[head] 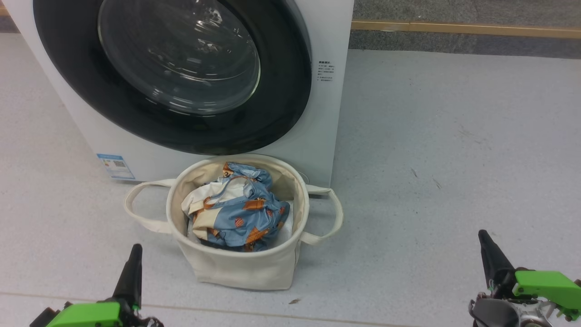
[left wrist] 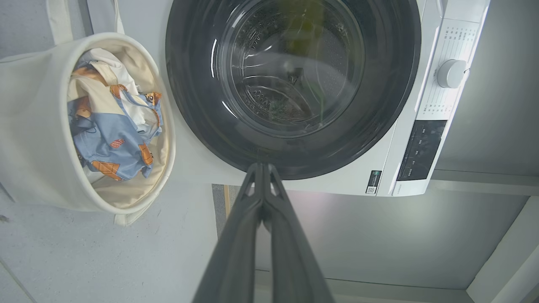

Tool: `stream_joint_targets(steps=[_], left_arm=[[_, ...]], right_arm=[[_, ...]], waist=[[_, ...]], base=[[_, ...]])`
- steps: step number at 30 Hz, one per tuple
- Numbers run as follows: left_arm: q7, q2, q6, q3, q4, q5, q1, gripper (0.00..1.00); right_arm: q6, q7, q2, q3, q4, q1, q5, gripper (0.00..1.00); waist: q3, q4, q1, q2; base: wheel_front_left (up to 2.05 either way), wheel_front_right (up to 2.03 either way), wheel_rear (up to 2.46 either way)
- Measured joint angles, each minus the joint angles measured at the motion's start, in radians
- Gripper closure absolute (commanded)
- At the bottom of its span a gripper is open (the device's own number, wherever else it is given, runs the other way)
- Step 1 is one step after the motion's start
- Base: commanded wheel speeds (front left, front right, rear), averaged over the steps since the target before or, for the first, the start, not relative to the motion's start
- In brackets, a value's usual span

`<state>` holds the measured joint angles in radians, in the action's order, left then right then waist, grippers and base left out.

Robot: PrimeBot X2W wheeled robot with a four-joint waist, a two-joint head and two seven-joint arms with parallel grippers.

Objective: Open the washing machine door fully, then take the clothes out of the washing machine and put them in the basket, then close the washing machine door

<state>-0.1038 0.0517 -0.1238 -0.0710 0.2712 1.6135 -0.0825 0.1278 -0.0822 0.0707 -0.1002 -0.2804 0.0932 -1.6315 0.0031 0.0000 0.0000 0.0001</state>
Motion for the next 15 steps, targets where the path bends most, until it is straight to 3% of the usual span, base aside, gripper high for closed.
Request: stream_joint_targets(steps=[15], left_arm=[[0.0, -0.001, 0.0, -0.003, 0.0, 0.0, 0.0, 1.0]], right_arm=[[0.0, -0.005, -0.003, -0.006, 0.0, 0.0, 0.0, 1.0]], waist=[[0.0, 0.0, 0.0, 0.0]], base=[[0.0, 0.0, 0.0]])
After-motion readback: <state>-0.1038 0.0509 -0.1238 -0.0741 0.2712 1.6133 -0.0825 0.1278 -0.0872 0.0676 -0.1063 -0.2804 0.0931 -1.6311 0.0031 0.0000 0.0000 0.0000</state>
